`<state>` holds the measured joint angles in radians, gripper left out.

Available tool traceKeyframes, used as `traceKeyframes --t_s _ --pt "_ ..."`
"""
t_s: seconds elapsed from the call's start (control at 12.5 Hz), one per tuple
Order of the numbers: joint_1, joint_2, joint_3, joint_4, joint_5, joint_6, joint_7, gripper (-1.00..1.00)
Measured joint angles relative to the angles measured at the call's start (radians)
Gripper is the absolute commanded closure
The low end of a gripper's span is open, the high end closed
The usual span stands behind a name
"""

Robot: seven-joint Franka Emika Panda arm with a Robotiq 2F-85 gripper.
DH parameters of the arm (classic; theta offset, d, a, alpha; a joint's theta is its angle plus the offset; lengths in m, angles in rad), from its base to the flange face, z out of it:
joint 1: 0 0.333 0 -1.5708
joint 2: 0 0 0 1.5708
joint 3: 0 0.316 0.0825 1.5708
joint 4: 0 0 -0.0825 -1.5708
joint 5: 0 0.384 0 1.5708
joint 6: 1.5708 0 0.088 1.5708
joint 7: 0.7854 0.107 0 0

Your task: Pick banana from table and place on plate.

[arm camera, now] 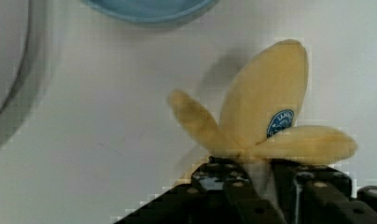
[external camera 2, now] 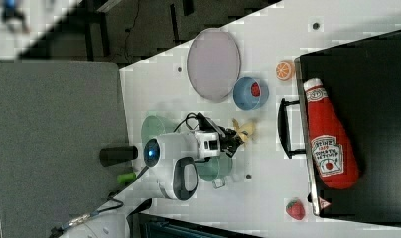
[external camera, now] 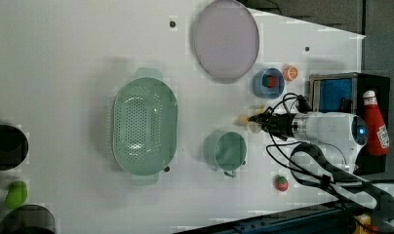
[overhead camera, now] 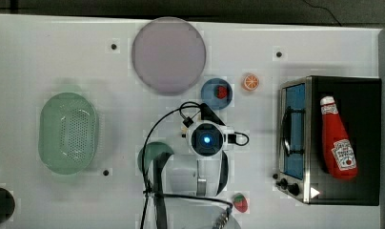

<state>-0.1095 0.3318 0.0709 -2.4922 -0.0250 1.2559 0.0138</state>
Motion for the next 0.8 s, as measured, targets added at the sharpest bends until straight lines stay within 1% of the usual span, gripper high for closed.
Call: traceKeyframes --t_s 0.16,0.32,0.48,0.64,0.8 --pt "-0.005 -0.05 0.002 0.004 -0.007 -0.085 -0.001 0.61" --pt "0.002 -0.131 -0.014 0.014 0.009 -0.254 -0.001 0.61" --pt "-0.002 -0.271 -0.013 0.045 0.016 -0.48 -0.002 0.61" --pt "-0.003 -0.415 -0.011 0.113 0.017 -0.695 -0.004 0.61" --pt "-0.009 -0.492 0.012 0.238 0.011 -0.806 -0.002 0.61"
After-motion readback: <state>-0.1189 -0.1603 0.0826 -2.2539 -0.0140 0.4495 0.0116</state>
